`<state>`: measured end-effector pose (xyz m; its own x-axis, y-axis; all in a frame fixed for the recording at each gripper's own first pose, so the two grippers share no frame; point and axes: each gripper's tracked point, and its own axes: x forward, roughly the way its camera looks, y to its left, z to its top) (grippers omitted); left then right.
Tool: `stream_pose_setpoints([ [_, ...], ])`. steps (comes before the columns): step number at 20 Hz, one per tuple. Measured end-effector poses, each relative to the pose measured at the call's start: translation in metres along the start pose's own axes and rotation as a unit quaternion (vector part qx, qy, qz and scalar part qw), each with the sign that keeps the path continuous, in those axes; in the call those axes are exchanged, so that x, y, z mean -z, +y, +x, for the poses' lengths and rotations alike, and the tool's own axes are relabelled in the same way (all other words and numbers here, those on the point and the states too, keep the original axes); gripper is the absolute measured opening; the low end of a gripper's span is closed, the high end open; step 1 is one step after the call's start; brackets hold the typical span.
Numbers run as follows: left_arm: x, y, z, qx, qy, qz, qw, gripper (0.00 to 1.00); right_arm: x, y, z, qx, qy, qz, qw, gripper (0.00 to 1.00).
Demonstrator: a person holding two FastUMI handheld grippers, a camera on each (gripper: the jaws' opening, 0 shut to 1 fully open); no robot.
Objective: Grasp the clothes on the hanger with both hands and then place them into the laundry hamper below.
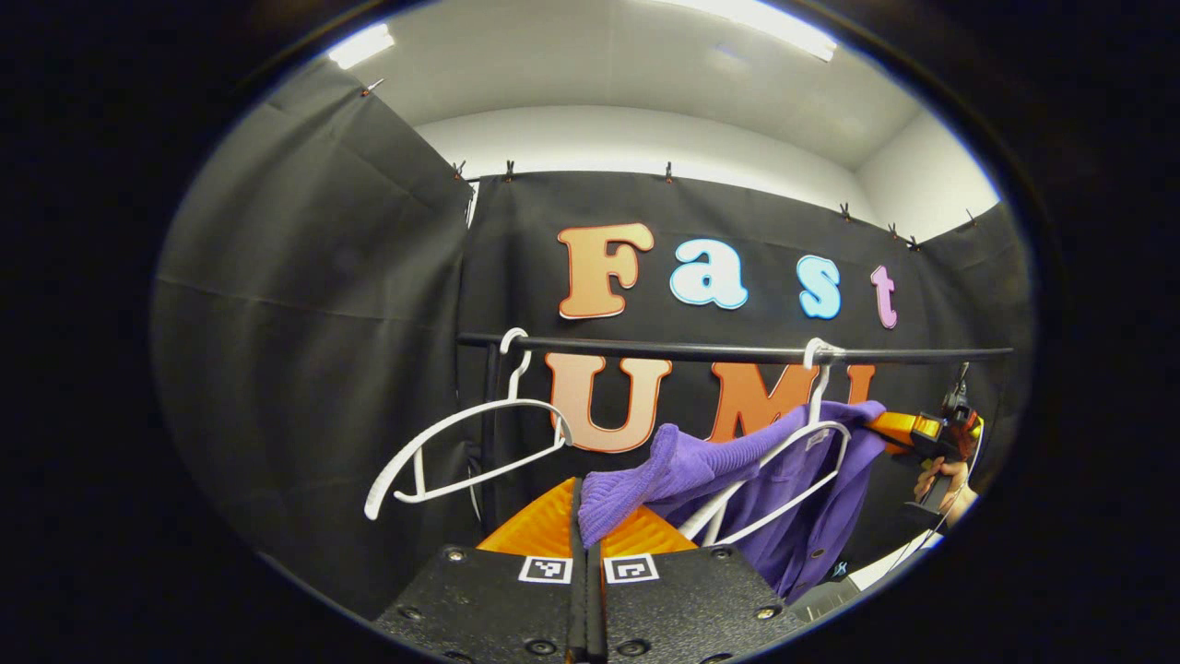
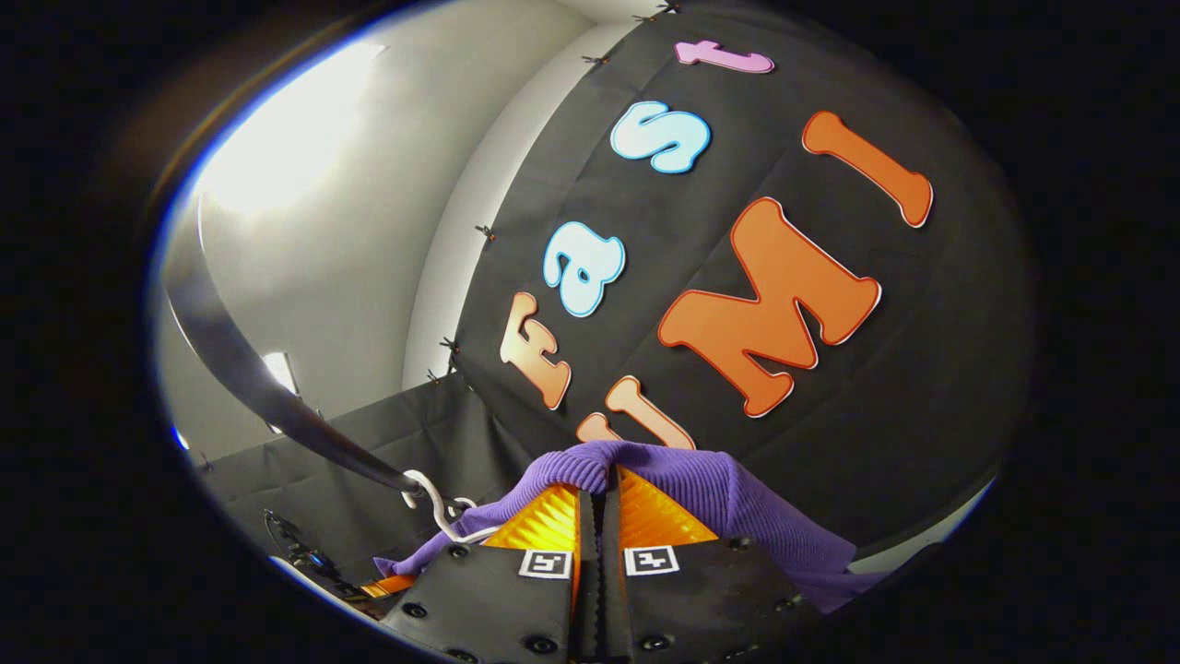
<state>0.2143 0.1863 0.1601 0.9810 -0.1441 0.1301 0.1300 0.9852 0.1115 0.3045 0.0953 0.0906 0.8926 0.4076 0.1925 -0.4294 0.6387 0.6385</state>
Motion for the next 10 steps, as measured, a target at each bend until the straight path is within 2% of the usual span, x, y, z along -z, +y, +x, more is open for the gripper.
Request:
stream_pose_setpoints([
  [7,0.065,0.005,0.029,0.009,0.073,-0.098,0.992,0.00,-0.001,-0.032,0.016,0.036,0.009,0.000,0.999,0.07],
  [10,0.084,0.007,0.035,0.015,0.086,-0.117,0.989,0.00,0.005,-0.051,0.019,0.056,0.019,0.005,0.998,0.07],
])
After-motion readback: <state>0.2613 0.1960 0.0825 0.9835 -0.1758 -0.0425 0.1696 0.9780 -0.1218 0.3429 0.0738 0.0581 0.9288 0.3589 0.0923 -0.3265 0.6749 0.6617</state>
